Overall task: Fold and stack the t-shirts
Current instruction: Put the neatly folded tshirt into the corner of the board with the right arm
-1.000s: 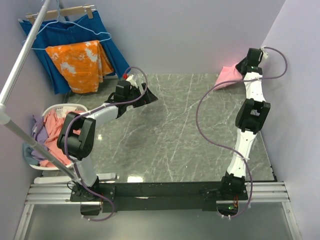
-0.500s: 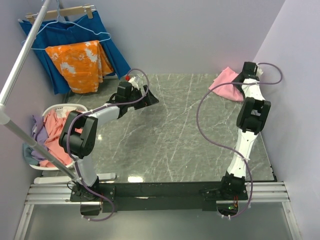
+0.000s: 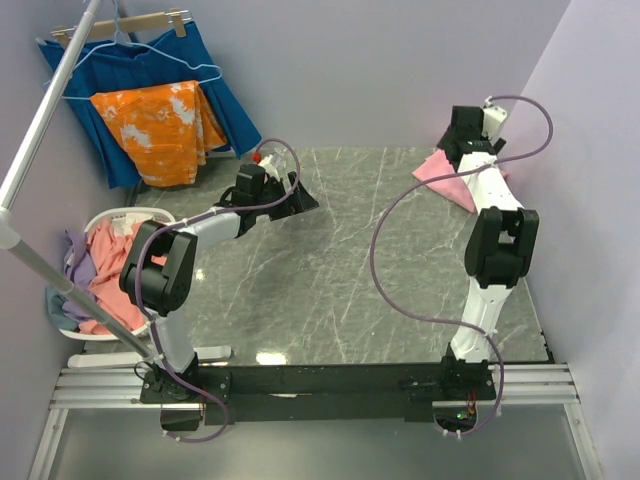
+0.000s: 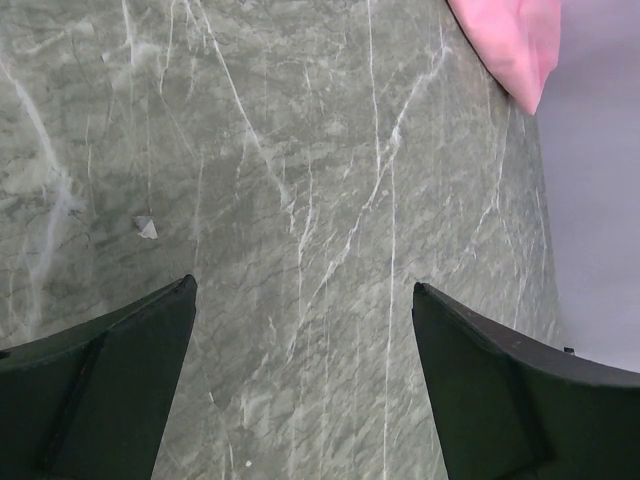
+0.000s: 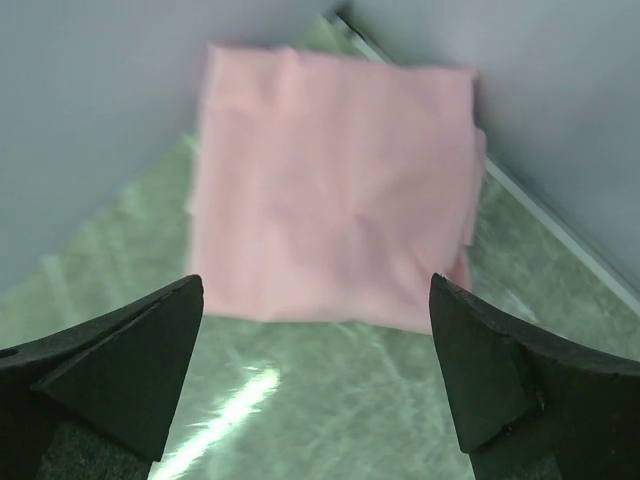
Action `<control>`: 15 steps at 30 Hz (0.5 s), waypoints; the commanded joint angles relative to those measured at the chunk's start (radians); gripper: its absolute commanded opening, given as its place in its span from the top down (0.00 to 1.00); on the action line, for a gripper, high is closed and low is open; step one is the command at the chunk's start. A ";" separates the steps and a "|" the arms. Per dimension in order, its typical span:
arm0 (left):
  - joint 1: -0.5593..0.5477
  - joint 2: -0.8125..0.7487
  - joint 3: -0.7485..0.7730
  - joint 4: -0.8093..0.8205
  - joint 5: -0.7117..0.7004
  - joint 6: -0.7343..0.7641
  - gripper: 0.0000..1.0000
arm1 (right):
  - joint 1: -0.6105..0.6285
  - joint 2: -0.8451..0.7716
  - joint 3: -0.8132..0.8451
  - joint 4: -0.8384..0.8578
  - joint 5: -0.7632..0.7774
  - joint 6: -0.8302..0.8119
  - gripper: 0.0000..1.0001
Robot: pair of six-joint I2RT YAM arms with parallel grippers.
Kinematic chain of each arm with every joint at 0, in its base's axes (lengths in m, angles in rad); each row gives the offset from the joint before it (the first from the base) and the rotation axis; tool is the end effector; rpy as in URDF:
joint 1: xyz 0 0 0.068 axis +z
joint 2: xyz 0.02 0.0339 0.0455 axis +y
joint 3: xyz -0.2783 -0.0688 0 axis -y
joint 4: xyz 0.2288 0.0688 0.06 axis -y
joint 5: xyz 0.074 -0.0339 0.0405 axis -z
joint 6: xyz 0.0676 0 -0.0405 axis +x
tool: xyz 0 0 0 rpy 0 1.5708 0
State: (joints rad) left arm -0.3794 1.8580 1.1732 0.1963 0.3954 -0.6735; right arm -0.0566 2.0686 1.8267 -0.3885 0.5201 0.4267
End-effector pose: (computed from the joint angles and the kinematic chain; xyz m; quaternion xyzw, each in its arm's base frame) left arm 0.3939 -0.1851 0.2181 -0.0231 0.8462 -0.3993 0.3521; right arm 0.4939 -0.0616 0.2833 0.3193 0.8086 -0.1448 0.4725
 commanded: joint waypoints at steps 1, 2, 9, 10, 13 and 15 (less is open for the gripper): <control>-0.006 -0.043 0.009 0.011 0.014 0.020 0.06 | 0.004 -0.039 -0.018 0.060 0.035 -0.005 0.00; -0.006 -0.046 0.005 0.011 0.014 0.020 0.06 | -0.008 -0.003 0.006 0.054 0.008 -0.006 0.00; -0.007 -0.068 -0.020 0.008 -0.009 0.023 0.06 | -0.026 0.194 0.201 -0.059 -0.413 -0.016 0.00; -0.007 -0.069 -0.023 0.008 -0.009 0.022 0.06 | -0.026 0.220 0.210 -0.064 -0.416 -0.011 0.00; -0.007 -0.074 -0.026 0.000 -0.013 0.023 0.06 | -0.044 0.283 0.288 -0.151 -0.393 0.030 0.00; -0.007 -0.083 -0.032 -0.015 -0.020 0.025 0.06 | -0.058 0.360 0.399 -0.267 -0.376 0.058 0.00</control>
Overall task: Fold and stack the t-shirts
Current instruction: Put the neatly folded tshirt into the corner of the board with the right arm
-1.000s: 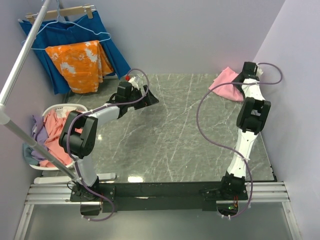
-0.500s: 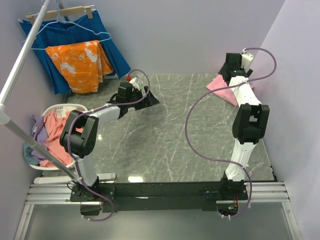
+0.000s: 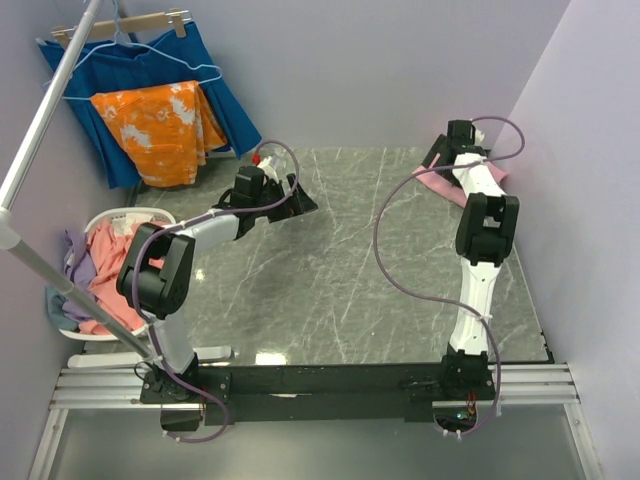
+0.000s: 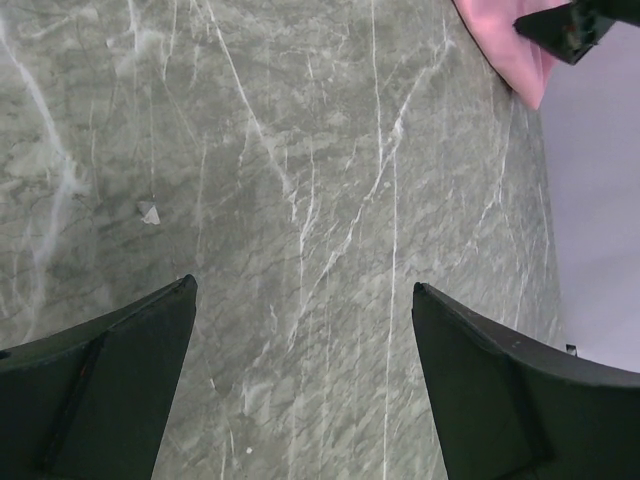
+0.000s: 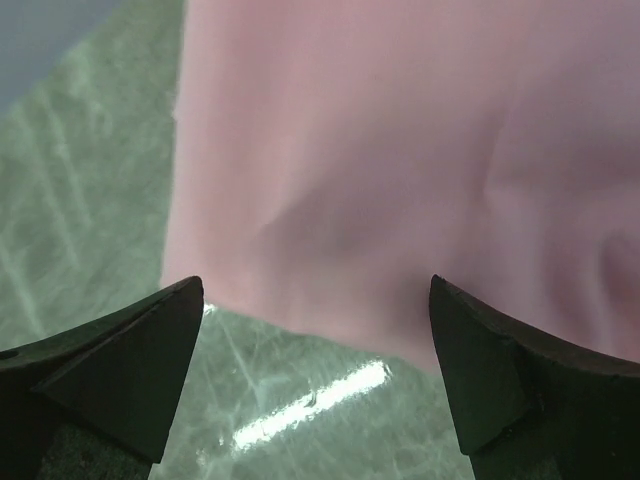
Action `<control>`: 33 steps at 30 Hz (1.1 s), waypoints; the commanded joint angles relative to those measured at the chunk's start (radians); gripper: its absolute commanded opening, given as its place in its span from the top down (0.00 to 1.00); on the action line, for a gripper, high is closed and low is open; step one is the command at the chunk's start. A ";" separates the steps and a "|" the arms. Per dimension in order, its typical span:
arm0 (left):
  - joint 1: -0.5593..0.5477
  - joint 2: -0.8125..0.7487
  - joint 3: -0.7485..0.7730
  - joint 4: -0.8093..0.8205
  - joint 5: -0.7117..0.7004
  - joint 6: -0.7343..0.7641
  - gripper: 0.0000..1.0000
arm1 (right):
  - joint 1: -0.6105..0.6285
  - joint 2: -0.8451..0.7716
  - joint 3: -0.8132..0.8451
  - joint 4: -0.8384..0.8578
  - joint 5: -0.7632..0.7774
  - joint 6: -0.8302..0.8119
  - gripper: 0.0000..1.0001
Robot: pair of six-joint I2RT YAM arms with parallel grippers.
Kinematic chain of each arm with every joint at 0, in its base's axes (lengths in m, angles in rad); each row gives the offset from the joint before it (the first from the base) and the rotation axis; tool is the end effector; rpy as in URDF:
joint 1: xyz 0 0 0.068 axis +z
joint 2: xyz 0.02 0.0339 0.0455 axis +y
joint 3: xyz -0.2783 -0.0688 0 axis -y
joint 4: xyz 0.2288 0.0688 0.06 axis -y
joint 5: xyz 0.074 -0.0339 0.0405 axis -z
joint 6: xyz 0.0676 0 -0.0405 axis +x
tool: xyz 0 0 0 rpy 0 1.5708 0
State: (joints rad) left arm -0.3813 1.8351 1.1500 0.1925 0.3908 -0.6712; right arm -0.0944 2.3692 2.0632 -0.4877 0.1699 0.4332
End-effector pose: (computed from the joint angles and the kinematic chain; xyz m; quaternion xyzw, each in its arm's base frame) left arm 0.3878 -0.1832 0.2193 -0.0230 0.8474 -0.3970 0.3518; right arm 0.5506 -0.0636 0.1957 0.2715 0.8818 -0.0138 0.3853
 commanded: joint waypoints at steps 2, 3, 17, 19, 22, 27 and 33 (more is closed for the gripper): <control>-0.005 -0.072 -0.016 -0.025 -0.033 0.025 0.06 | -0.028 0.067 0.163 -0.195 -0.013 0.058 0.00; -0.005 -0.080 -0.021 -0.028 -0.044 0.022 0.06 | -0.028 0.043 0.116 -0.134 -0.020 0.033 0.00; -0.083 -0.449 -0.114 -0.136 -0.446 0.105 0.05 | 0.157 -0.577 -0.507 0.204 -0.129 -0.116 0.00; -0.094 -0.500 -0.136 -0.137 -0.507 0.111 0.04 | 0.220 -0.672 -0.619 0.251 -0.135 -0.125 0.00; -0.106 -0.606 -0.185 -0.142 -0.599 0.117 0.04 | 0.295 -0.790 -0.742 0.304 -0.165 -0.122 0.00; -0.114 -0.758 -0.220 -0.252 -0.746 0.127 0.04 | 0.441 -0.974 -0.906 0.350 -0.130 -0.139 0.00; -0.116 -0.879 -0.272 -0.327 -0.866 0.104 0.03 | 0.556 -1.130 -1.018 0.333 -0.086 -0.120 0.00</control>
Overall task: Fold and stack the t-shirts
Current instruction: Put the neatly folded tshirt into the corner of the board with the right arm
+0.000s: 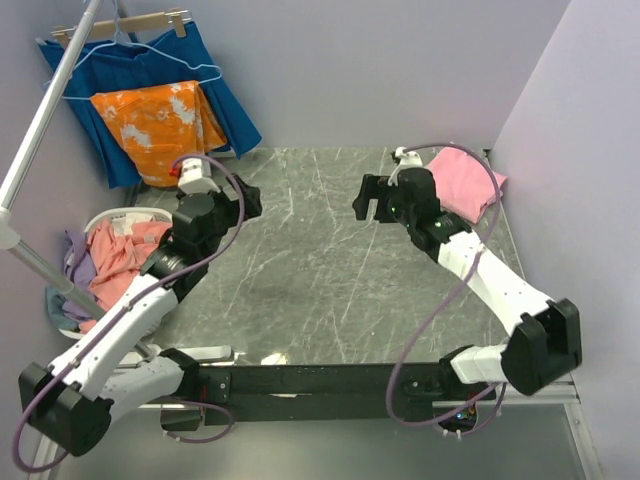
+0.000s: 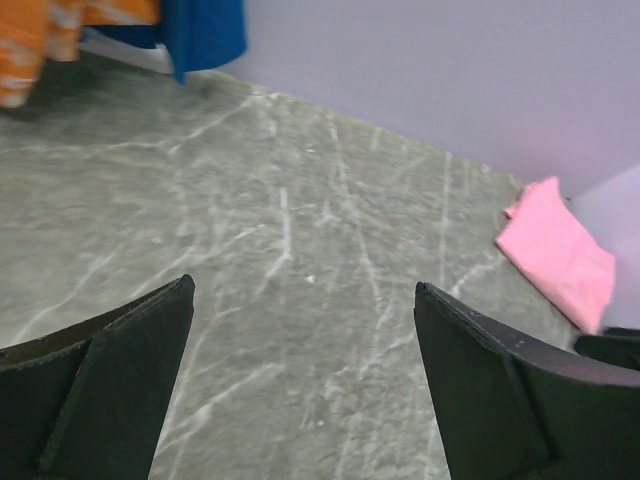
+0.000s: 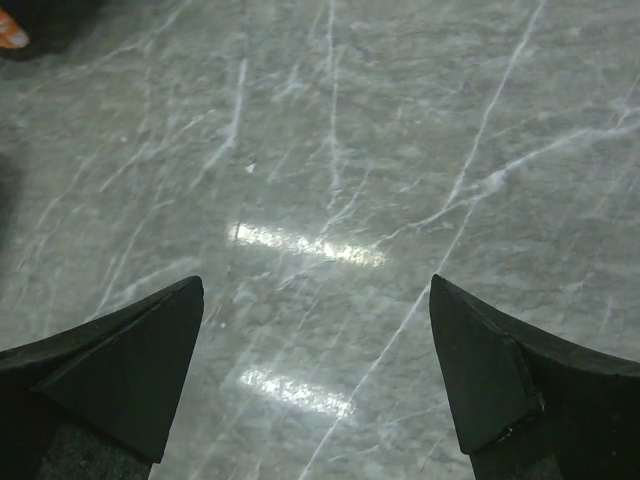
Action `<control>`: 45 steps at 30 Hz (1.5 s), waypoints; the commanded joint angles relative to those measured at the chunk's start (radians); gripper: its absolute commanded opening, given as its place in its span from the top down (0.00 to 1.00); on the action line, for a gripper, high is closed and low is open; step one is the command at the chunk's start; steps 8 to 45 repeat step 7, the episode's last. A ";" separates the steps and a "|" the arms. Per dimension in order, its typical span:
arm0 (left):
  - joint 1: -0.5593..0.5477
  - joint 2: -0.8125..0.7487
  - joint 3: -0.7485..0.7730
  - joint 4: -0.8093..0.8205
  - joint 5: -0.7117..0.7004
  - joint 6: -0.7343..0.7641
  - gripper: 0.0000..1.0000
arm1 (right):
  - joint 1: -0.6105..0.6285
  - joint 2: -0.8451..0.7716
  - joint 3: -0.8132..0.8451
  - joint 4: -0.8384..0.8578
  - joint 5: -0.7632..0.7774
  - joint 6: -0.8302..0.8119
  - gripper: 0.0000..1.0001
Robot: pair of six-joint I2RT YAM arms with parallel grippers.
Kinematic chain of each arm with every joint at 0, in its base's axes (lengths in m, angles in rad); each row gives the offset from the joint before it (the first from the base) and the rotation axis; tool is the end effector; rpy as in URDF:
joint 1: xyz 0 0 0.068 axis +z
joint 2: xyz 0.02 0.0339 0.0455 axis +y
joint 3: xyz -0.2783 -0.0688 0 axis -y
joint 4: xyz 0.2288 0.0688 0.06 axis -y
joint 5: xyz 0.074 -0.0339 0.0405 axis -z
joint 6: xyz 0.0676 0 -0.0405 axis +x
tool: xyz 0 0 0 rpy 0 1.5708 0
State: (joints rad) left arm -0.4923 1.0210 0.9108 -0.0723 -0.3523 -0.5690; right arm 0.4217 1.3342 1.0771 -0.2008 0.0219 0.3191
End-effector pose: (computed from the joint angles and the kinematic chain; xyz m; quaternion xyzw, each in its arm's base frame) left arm 0.2258 -0.0947 0.3603 -0.1410 0.7519 -0.2026 0.6114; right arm 0.2910 0.1289 0.3213 -0.0378 0.8483 0.1825 0.4957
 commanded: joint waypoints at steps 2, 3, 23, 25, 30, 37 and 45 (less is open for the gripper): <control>-0.005 -0.084 -0.049 -0.086 -0.137 -0.003 0.03 | 0.051 -0.124 -0.052 0.040 0.079 0.003 0.00; -0.005 -0.085 -0.050 -0.096 -0.154 -0.012 0.05 | 0.052 -0.130 -0.057 0.029 0.087 0.011 0.00; -0.005 -0.084 -0.043 -0.196 -0.263 -0.069 0.04 | 0.052 -0.145 -0.068 0.011 0.101 0.020 0.00; -0.005 -0.084 -0.043 -0.196 -0.263 -0.069 0.04 | 0.052 -0.145 -0.068 0.011 0.101 0.020 0.00; -0.005 -0.084 -0.043 -0.196 -0.263 -0.069 0.04 | 0.052 -0.145 -0.068 0.011 0.101 0.020 0.00; -0.005 -0.084 -0.043 -0.196 -0.263 -0.069 0.04 | 0.052 -0.145 -0.068 0.011 0.101 0.020 0.00; -0.005 -0.084 -0.043 -0.196 -0.263 -0.069 0.04 | 0.052 -0.145 -0.068 0.011 0.101 0.020 0.00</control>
